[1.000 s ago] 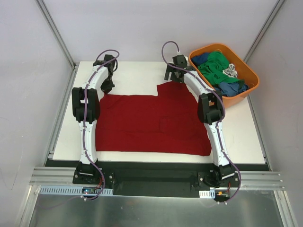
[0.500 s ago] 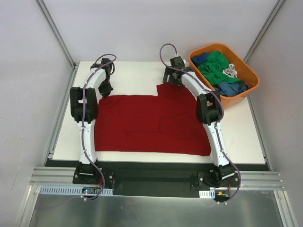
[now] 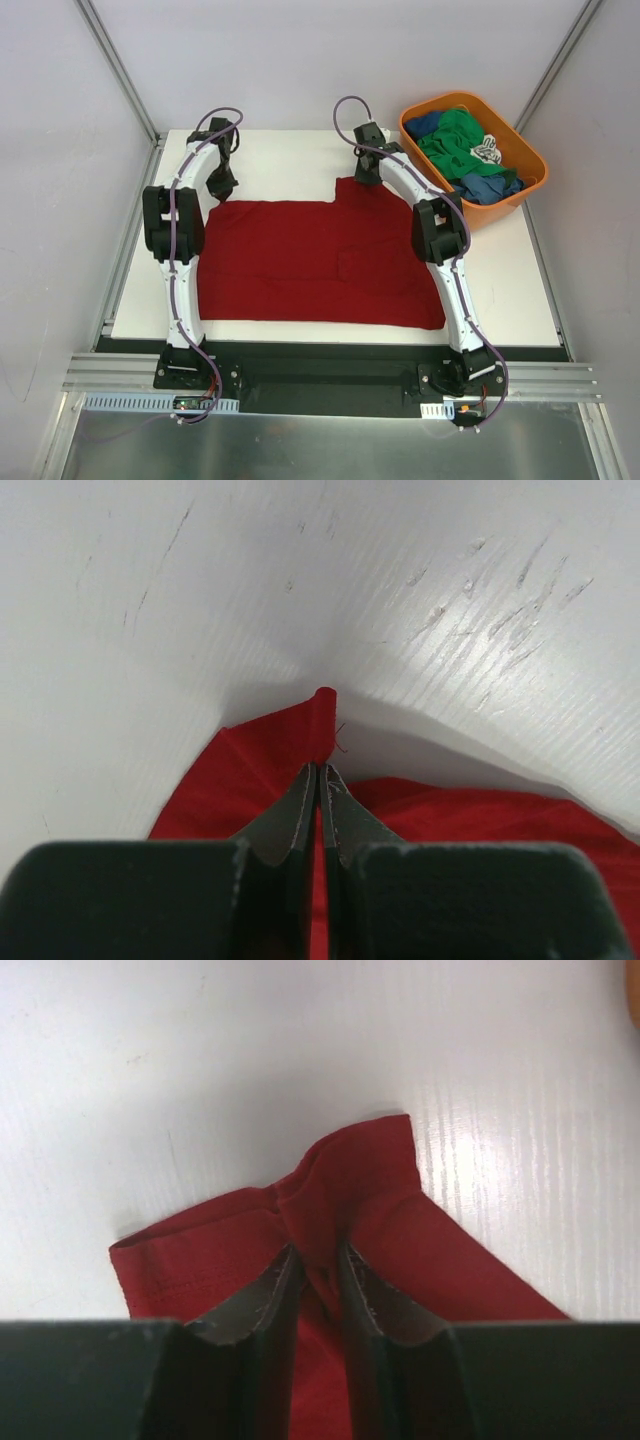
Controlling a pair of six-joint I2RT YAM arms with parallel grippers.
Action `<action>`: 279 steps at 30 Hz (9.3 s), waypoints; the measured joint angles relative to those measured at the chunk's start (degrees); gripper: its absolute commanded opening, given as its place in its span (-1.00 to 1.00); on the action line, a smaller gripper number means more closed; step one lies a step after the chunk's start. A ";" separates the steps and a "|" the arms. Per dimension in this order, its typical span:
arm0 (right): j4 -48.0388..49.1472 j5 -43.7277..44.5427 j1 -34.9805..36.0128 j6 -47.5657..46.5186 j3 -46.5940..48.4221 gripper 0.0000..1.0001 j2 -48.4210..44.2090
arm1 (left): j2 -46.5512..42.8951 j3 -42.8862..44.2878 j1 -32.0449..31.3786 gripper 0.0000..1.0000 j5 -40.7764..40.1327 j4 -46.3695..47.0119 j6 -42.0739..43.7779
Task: Fold and stack the t-shirts
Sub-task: Grap the side of the flattened tshirt furthest away from the robot with both arms, then fold the other side of the tshirt into a rectangle, then rotate the tshirt 90 degrees
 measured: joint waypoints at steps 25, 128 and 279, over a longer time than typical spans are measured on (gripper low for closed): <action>23.02 -2.49 4.55 -23.34 -35.95 -0.89 -27.08 | -9.92 -12.33 0.00 -1.00 1.70 1.18 -1.51; 4.74 -32.94 14.62 -17.20 -77.83 0.93 -59.60 | -31.15 -45.09 -6.64 0.99 8.17 3.34 -10.45; -6.73 -34.84 -0.66 -12.81 1.14 0.93 -1.14 | -13.68 -29.29 -32.06 0.99 44.06 18.40 -9.81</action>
